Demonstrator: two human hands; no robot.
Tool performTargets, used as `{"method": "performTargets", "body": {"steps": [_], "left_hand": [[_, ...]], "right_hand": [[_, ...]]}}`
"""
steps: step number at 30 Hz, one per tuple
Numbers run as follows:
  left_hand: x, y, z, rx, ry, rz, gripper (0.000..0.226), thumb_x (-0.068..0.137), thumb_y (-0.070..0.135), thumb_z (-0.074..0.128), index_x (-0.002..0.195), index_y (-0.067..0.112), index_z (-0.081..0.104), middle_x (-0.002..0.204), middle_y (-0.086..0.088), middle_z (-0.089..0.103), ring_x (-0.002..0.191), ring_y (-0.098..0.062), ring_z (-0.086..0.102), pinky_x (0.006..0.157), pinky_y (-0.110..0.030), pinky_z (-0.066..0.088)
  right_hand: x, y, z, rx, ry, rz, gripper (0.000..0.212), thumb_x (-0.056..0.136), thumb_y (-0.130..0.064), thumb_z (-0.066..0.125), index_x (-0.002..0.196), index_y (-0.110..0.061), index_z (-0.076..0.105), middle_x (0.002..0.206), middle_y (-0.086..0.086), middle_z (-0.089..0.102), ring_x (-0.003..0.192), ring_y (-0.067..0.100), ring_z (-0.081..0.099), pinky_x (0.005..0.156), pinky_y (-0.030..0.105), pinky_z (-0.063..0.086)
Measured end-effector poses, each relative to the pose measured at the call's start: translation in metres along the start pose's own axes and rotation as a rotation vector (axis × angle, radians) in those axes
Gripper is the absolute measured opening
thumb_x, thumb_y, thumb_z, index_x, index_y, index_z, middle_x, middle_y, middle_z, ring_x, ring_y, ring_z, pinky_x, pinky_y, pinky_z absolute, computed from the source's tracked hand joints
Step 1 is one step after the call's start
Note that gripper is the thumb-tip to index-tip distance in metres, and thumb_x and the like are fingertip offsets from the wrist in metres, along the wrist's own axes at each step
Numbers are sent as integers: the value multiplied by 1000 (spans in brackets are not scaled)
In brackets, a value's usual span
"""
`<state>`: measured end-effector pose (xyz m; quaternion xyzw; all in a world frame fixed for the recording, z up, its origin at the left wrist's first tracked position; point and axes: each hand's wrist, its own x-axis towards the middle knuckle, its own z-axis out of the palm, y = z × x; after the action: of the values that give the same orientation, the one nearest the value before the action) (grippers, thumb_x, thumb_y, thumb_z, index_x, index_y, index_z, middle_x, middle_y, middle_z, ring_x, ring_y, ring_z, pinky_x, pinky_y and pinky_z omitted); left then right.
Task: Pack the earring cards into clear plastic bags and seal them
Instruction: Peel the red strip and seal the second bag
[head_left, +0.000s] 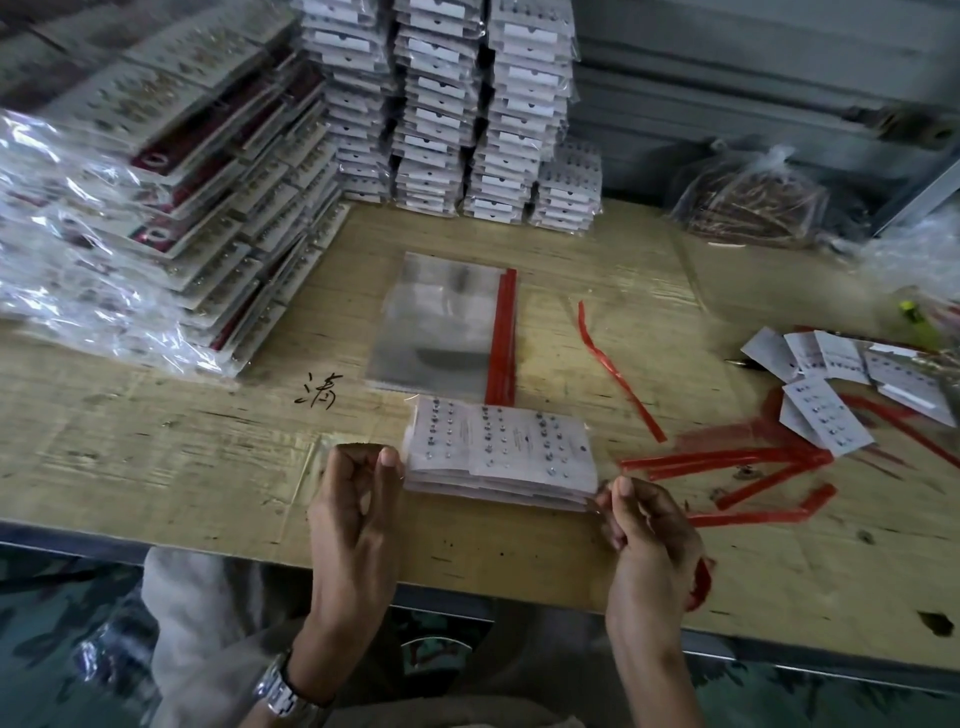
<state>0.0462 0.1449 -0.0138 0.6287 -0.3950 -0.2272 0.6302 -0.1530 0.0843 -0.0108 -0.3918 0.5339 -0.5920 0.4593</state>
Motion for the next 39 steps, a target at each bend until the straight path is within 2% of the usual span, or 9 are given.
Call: {"method": "performTargets", "body": {"steps": [7,12,14,19,23,27,31,36,39], "left_hand": [[1,7,8,192,29,192,19,102,24,40,89,10,45,77,-2,54,69,-9,49,62,-10,38],[7,7,13,233,63,197,21,103,28,36,92,11,43,76,-9,52,66,-27,49,57,-31,39],[7,8,14,245,68,207,21,102,28,36,92,11,43,76,-10,51,64,-29,48,57,-34,39],[7,12,11,305,66,228,11,101,22,41,91,17,39,73,-7,50,61,-20,44,56,-16,35],[2,14,9,328,67,166,18,105,18,46,88,14,40,64,0,46,56,-19,42,49,-11,35],[-2,18,5,294,36,97,17,99,25,47,87,13,42,54,2,44,45,-15,41,37,-17,28],[-7,16,1,214,-20,-7,32,95,39,47,92,8,48,54,-5,51,37,-9,39,32,-20,26],[-12,11,-4,242,-38,-73,28,94,38,49,89,11,54,58,-12,56,46,-13,46,38,-21,33],[-13,8,-6,250,-59,-110,18,97,31,53,86,17,54,57,-10,56,45,-9,46,36,-16,29]], "right_hand": [[-4,-6,8,-73,57,-177,25,98,-20,56,77,-31,64,70,-8,64,70,6,58,67,17,49],[-1,-7,18,-153,101,-303,14,96,-26,51,83,-21,54,72,3,59,68,11,55,65,25,46],[0,-8,19,-125,104,-284,15,95,-28,52,82,-22,54,70,-4,58,66,8,54,63,20,45],[3,-4,16,-62,113,-179,23,97,-12,56,74,-16,57,62,-12,57,62,3,51,63,17,43],[4,-6,12,69,110,-95,35,89,-7,62,64,-30,70,58,-11,62,58,2,55,62,17,46],[3,-4,6,78,93,-29,50,88,7,60,59,-31,73,56,-9,64,54,3,55,56,15,45],[-6,-3,-2,-8,102,29,38,88,0,64,62,-25,71,59,-5,66,58,4,61,56,13,47],[-5,-3,-14,-258,13,141,28,92,-10,64,69,-26,71,69,-11,72,68,0,65,69,28,45],[-4,-2,-18,-378,15,186,23,92,-14,66,73,-27,70,74,-9,72,81,14,67,73,38,50]]}}
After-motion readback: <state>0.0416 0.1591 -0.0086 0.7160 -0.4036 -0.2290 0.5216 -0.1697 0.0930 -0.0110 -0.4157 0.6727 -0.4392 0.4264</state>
